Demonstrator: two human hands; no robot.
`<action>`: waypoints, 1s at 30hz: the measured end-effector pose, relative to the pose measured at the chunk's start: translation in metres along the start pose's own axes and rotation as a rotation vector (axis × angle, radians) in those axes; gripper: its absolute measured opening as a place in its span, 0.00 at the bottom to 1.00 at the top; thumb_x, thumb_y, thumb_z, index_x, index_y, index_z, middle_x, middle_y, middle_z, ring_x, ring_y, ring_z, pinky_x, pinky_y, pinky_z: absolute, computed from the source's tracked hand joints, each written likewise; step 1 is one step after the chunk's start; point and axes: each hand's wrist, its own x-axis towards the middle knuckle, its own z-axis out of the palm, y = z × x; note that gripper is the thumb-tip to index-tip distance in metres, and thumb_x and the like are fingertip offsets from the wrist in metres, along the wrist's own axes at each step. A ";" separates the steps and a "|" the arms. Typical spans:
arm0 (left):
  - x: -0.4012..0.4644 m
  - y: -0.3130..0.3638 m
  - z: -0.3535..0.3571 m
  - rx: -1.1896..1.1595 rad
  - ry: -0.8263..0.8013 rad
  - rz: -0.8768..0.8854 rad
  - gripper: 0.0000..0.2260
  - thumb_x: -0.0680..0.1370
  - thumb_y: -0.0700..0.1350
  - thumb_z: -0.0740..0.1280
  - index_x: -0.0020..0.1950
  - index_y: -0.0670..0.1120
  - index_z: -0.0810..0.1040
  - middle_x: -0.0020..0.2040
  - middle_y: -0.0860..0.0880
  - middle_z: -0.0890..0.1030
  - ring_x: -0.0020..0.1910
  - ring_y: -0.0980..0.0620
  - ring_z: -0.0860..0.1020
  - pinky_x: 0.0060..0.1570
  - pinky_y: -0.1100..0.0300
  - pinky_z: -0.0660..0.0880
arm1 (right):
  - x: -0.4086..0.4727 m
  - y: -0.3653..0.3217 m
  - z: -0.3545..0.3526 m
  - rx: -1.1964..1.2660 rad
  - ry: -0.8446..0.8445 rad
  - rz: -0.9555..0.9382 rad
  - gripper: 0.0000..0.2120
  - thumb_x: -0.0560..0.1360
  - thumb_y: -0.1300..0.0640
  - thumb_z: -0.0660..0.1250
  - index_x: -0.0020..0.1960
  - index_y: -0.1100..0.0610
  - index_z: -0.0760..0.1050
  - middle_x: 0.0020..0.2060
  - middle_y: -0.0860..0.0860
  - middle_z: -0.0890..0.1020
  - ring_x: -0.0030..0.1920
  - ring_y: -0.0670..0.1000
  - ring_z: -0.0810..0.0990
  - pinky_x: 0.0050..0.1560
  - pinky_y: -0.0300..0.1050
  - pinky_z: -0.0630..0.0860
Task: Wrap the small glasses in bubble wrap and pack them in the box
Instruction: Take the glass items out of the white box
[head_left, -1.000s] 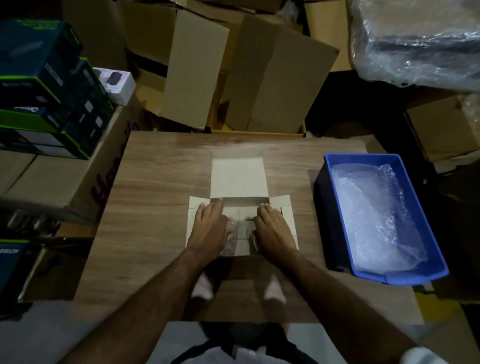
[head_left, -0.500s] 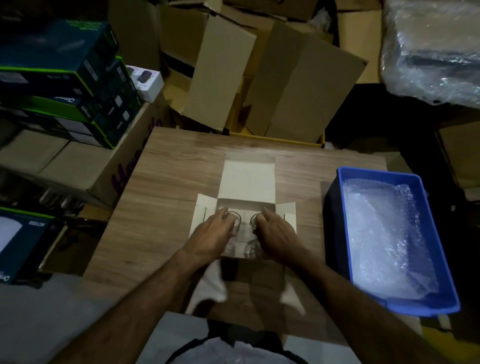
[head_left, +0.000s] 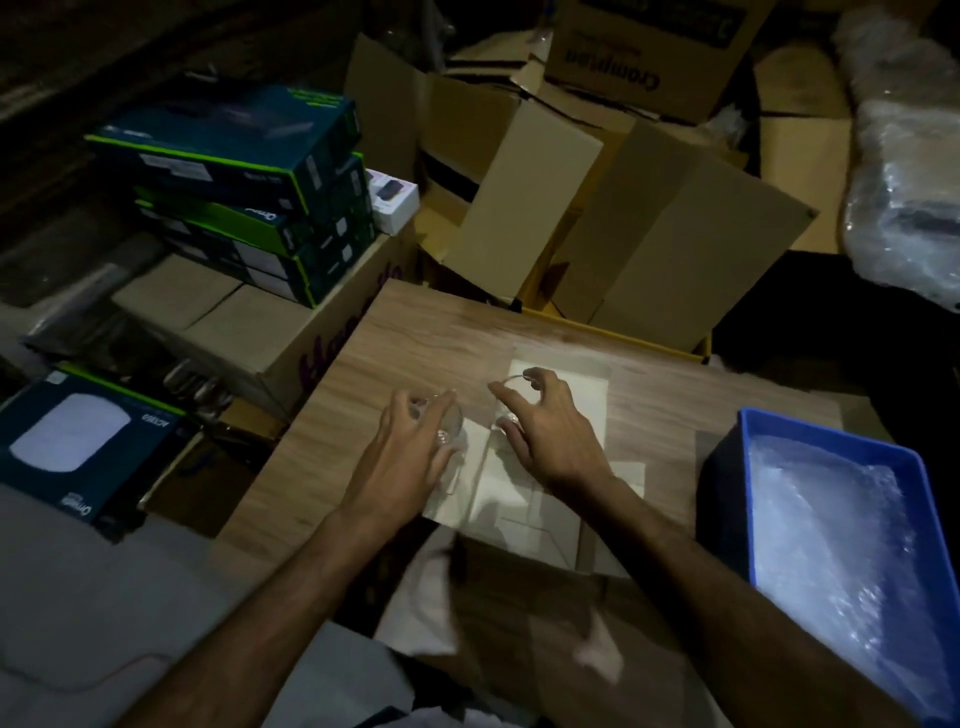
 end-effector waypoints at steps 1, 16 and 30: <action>-0.001 -0.009 -0.002 0.002 0.002 -0.055 0.26 0.79 0.48 0.70 0.75 0.54 0.66 0.66 0.45 0.66 0.62 0.47 0.72 0.53 0.58 0.76 | 0.010 -0.007 0.004 0.021 0.009 -0.015 0.23 0.83 0.48 0.61 0.76 0.45 0.64 0.75 0.59 0.62 0.72 0.58 0.67 0.58 0.53 0.80; -0.009 -0.116 0.015 0.071 -0.209 -0.343 0.26 0.79 0.49 0.69 0.75 0.53 0.63 0.67 0.45 0.63 0.62 0.45 0.73 0.56 0.53 0.77 | 0.101 -0.064 0.107 0.078 -0.260 -0.044 0.24 0.81 0.52 0.67 0.75 0.49 0.67 0.71 0.60 0.65 0.71 0.61 0.68 0.59 0.55 0.78; -0.007 -0.122 0.011 0.109 -0.180 -0.309 0.34 0.76 0.61 0.69 0.77 0.51 0.61 0.70 0.44 0.65 0.66 0.46 0.71 0.61 0.51 0.74 | 0.103 -0.061 0.114 0.076 -0.327 0.066 0.30 0.79 0.46 0.67 0.78 0.47 0.62 0.76 0.58 0.63 0.74 0.60 0.66 0.65 0.58 0.73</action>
